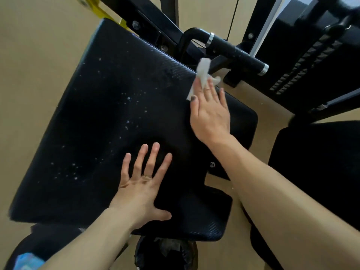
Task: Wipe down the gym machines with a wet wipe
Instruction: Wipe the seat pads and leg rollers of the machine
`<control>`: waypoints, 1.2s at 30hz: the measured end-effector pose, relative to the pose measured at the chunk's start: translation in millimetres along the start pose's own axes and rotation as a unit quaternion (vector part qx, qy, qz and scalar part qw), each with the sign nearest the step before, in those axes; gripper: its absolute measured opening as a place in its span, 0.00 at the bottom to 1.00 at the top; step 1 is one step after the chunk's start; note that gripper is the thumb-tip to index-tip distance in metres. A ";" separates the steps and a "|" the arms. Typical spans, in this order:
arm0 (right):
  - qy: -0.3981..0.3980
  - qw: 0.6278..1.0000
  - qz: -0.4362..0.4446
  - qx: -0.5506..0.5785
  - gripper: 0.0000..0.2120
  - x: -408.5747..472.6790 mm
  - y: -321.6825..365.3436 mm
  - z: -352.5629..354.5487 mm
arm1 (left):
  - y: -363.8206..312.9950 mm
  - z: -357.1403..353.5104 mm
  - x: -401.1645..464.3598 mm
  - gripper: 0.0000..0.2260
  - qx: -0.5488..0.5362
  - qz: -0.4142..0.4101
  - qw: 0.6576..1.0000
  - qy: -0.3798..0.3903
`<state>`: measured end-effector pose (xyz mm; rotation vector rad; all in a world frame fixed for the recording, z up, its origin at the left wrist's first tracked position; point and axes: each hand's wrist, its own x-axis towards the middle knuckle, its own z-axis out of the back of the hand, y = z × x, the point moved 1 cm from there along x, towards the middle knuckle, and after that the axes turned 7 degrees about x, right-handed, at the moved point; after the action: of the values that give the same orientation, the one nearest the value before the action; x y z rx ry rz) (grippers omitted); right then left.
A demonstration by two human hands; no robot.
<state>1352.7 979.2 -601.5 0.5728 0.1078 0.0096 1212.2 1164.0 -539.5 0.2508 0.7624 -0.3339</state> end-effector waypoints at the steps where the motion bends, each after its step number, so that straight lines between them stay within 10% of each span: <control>1: 0.001 0.998 -0.055 0.015 0.27 4.5 1.8 -0.2 | -0.5 1.3 0.0 0.64 -0.002 0.000 1.000 0.001; 9: 0.060 0.972 0.229 -0.002 0.27 27.4 98.5 -17.5 | -0.3 2.4 -0.8 0.62 -0.004 0.001 1.000 0.007; 21: -0.049 0.973 -0.212 0.078 0.29 -41.9 0.2 -9.2 | -1.6 4.6 -2.4 0.63 0.011 -0.001 1.000 0.028; 29: 0.046 0.981 0.189 0.017 0.28 38.2 112.5 -18.2 | 0.9 6.2 -1.1 0.62 -0.026 -0.011 0.999 0.035; 36: 0.024 1.000 0.012 0.002 0.27 15.8 37.5 -1.9 | 0.9 2.8 -2.8 0.61 -0.036 -0.010 0.999 0.013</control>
<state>1368.9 1012.4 -584.3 0.5786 0.1478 0.0458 1212.5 1164.4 -535.5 0.1806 0.8010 -0.3216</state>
